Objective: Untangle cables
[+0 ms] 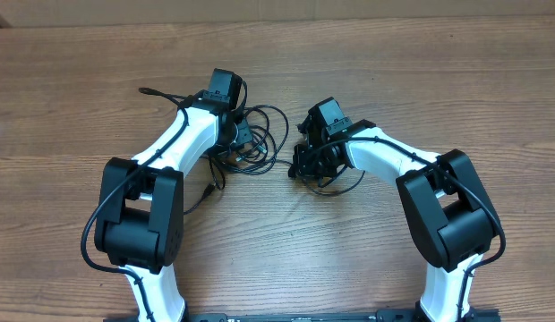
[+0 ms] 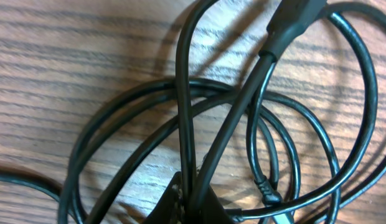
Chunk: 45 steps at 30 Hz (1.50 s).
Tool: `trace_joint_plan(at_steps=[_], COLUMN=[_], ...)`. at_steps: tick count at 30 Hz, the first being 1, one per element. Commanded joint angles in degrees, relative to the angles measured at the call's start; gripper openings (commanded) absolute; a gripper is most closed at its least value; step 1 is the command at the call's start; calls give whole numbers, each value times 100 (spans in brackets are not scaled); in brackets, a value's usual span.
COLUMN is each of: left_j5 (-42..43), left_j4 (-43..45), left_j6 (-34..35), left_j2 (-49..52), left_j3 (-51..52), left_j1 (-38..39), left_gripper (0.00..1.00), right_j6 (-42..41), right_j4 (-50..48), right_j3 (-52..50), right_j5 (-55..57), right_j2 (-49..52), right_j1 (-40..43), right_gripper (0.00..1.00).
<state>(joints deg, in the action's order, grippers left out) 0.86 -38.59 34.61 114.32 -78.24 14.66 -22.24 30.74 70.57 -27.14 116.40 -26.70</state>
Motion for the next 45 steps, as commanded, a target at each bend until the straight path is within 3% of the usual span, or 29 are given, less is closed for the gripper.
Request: trace_joint_plan(at_steps=[1,12,21,45], left_j5=[-280,-391,-219,-186], left_j4=[35,-79,-240,-275], left_j6=[39,291,420,420], left_j2=[-118,-118,-118,-118], left_j3=[50,50,52,52], left_j1=[26,-223,-608,-638], left_gripper=[4,4,4,4], right_j6=[-9,177,273,197], right_j4=[-15,562,844,1137], right_j3=[-11,37,39,39], right_j5=[157,-168,-168,-136], right_j2=[-153,-374,-1556,-4059], right_j1=[4,125,170,170], right_gripper=[4,4,4,4])
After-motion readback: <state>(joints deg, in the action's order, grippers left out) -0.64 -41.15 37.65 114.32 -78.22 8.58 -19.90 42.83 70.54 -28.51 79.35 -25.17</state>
